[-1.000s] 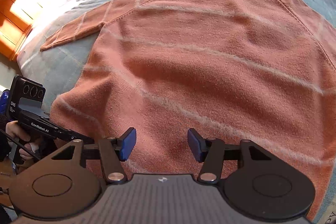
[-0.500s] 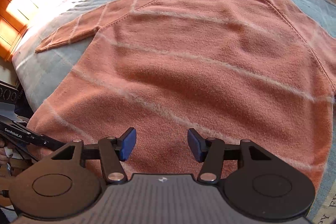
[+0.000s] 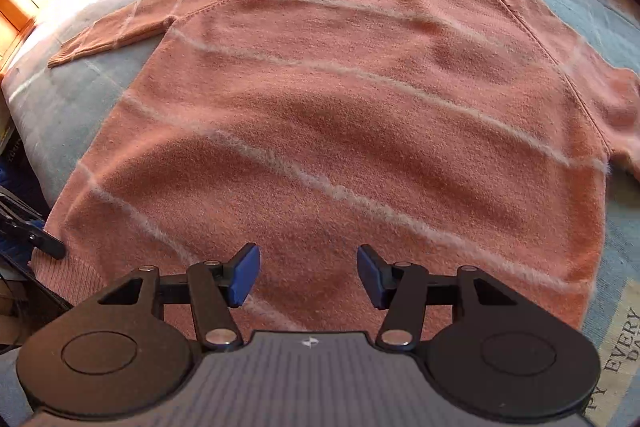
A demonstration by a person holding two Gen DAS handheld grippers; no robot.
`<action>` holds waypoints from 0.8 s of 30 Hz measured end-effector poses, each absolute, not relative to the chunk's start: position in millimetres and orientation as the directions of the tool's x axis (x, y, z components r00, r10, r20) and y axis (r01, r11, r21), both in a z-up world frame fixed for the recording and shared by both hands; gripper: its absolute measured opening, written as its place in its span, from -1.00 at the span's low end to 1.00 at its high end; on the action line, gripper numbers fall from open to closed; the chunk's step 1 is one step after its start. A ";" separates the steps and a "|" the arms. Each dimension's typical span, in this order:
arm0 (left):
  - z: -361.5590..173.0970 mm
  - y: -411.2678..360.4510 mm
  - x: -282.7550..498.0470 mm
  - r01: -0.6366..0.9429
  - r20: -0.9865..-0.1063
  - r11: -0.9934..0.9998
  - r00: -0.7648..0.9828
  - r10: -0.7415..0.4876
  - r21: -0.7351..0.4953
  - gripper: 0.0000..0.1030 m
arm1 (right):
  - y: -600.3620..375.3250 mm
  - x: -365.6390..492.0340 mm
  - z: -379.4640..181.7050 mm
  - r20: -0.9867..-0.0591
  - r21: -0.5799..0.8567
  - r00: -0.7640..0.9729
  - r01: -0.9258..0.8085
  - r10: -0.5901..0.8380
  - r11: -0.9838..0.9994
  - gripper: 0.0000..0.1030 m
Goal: Fold clothes
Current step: 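Release the hem and hover both open tools over the flat sweater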
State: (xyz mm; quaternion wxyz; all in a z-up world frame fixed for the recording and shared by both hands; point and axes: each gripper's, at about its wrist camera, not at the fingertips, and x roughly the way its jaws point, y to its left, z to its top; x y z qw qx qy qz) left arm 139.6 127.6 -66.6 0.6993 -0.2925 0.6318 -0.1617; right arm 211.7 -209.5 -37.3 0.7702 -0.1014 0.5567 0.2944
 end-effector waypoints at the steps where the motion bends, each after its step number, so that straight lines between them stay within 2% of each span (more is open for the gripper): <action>1: -52.3 129.9 141.6 -0.110 -0.812 0.808 0.164 -0.560 -0.580 -0.46 | -214.2 208.2 -36.0 -0.914 0.143 0.245 -0.556 0.325 0.819 0.13; 2: -38.9 129.9 146.6 -0.065 -0.828 0.835 0.191 -0.527 -0.547 -0.43 | -218.7 204.7 -34.4 -0.907 0.112 0.286 -0.544 0.309 0.832 0.13; 4: -18.1 121.1 166.9 0.055 -0.832 0.873 0.279 -0.479 -0.484 -0.15 | -224.3 203.2 -32.9 -0.884 0.063 0.369 -0.514 0.287 0.856 0.13; 5: -14.1 111.7 180.9 0.125 -0.822 0.881 0.319 -0.471 -0.456 -0.10 | -225.2 206.2 -34.1 -0.870 0.065 0.397 -0.496 0.293 0.866 0.13; 10: -37.1 24.8 250.7 0.432 -0.785 0.861 0.421 -0.455 -0.268 -0.06 | -210.7 224.3 -47.6 -0.811 0.055 0.483 -0.500 0.331 0.864 0.13; 13: -59.3 -0.3 252.8 0.549 -0.802 0.827 0.435 -0.409 -0.124 -0.01 | -209.8 221.4 -56.3 -0.795 0.041 0.502 -0.514 0.339 0.857 0.18; 14: -60.5 3.6 243.0 0.573 -0.791 0.814 0.454 -0.410 -0.093 0.00 | -218.0 210.0 -58.3 -0.805 0.039 0.496 -0.505 0.326 0.862 0.24; 16: -59.4 17.7 224.1 0.572 -0.801 0.817 0.456 -0.388 -0.071 0.23 | -234.5 187.3 -62.3 -0.823 0.034 0.483 -0.486 0.301 0.873 0.42; 18: -56.9 33.9 205.8 0.549 -0.823 0.833 0.443 -0.356 -0.066 0.35 | -250.9 164.6 -66.4 -0.840 0.029 0.468 -0.467 0.275 0.884 0.57; 21: -52.0 49.0 183.8 0.528 -0.860 0.848 0.409 -0.306 -0.051 0.37 | -273.8 125.6 -71.1 -0.871 0.008 0.436 -0.446 0.225 0.895 0.67; 24: -46.2 46.0 173.8 0.552 -0.904 0.833 0.364 -0.225 0.015 0.38 | -289.7 94.3 -72.5 -0.916 0.013 0.359 -0.422 0.180 0.906 0.76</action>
